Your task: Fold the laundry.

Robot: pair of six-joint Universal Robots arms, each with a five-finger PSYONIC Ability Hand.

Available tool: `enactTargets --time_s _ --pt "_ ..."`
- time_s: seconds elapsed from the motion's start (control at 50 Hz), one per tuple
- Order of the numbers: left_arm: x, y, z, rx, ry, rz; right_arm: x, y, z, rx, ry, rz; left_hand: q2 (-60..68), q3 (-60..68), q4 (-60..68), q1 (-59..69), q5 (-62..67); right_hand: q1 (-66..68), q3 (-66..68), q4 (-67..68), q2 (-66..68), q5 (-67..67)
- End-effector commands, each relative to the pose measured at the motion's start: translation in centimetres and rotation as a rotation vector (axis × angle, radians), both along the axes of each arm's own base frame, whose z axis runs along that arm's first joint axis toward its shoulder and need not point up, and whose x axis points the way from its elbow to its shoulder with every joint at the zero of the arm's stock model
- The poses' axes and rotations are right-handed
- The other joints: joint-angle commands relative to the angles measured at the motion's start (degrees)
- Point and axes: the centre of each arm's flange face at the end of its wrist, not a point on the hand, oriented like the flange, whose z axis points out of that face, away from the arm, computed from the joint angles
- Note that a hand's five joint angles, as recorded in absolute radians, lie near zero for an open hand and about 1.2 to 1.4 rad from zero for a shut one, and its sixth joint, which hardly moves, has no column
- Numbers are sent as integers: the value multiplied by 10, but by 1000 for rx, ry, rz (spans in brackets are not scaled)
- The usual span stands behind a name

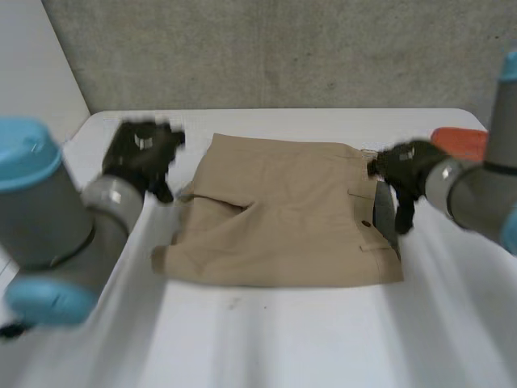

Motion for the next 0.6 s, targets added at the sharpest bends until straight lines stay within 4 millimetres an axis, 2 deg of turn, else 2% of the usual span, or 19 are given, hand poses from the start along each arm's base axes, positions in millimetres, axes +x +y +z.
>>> enactTargets --time_s 0.02,0.08,0.14,0.24,0.34,0.6 --pt "21 77 -50 262 -85 -152 -23 58 -29 189 -32 92 177 179 177 164 176 195 165 168 167 164" --pt "27 80 -63 308 -99 -147 -25 69 -46 228 -56 123 172 174 172 159 171 227 197 200 199 196" --pt "29 74 -73 339 -108 -131 -23 72 -59 209 -81 142 140 142 140 128 139 227 197 200 199 196" --pt "35 45 -94 399 -120 -65 -20 72 -73 164 -82 154 60 61 59 47 58 187 157 159 159 156" --pt "31 27 -101 391 -115 -57 -17 59 -91 108 -87 146 12 14 12 0 11 103 73 75 74 72" --pt "13 -8 -109 289 -104 -55 -13 34 -103 14 -91 134 -6 -5 -6 -19 -8 110 79 82 81 79"
